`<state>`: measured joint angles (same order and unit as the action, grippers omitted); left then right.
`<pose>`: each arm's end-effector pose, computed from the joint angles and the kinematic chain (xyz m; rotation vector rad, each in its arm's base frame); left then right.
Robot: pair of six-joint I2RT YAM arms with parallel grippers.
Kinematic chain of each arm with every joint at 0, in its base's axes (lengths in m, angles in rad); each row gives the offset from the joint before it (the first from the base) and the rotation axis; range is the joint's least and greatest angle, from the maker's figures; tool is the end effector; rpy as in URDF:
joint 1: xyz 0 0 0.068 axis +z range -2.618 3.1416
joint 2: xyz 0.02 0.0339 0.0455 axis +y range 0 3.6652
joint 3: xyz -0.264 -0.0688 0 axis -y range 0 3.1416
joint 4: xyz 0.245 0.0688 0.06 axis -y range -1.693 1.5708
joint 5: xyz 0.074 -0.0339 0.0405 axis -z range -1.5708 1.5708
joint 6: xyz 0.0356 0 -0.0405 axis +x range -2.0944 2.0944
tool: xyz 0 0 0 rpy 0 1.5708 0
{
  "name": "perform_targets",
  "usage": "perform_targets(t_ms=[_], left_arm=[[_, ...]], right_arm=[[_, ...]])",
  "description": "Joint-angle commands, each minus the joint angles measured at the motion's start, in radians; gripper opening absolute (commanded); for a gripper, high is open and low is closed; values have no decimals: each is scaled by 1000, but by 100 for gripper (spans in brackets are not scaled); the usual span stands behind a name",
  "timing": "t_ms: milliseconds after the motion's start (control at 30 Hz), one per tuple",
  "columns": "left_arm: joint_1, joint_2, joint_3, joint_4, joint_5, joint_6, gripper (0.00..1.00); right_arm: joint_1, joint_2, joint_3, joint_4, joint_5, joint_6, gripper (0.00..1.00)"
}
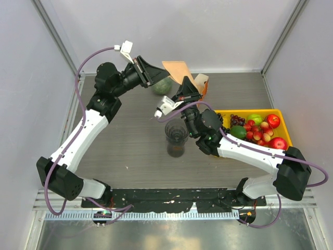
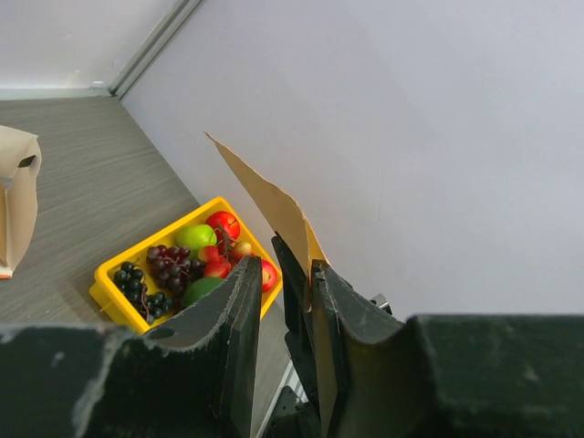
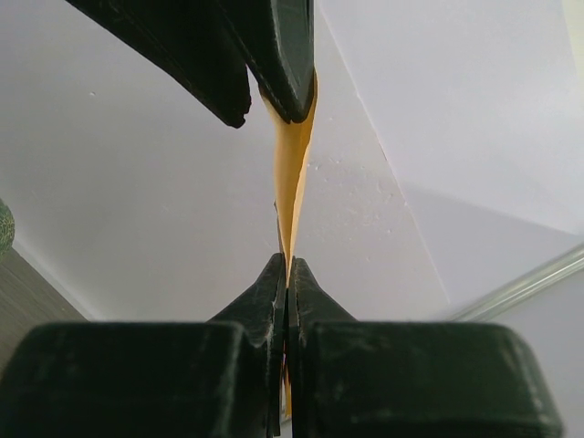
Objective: Place the coffee filter in the dripper
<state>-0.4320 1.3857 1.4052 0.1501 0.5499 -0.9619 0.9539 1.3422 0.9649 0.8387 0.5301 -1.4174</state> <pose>0.2810 -0.1501 0.4554 0.0935 1.6137 -1.4983 0.1904 0.2374 0.3828 -0.8413 0.8629 -0.7008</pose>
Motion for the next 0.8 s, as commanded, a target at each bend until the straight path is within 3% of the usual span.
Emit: perform_targets(t_ms=[0,233,600,667,767], left_arm=[[-8,-2,38,20,-13,3,31],[-8,4,37,17,-34,-26,31],[-19,12,21,26,-34,-78,41],[-21,6,15,16,-41,-75,41],[-21,-7,-5,19,-39,-78,33]], right_arm=[[8,2,-2,71,-27,-31,5],[8,9,-20,109,-55,-86,5],[9,34,-9,128,-45,-112,5],[9,35,-8,128,-45,-114,5],[8,44,6,126,-29,-112,5]])
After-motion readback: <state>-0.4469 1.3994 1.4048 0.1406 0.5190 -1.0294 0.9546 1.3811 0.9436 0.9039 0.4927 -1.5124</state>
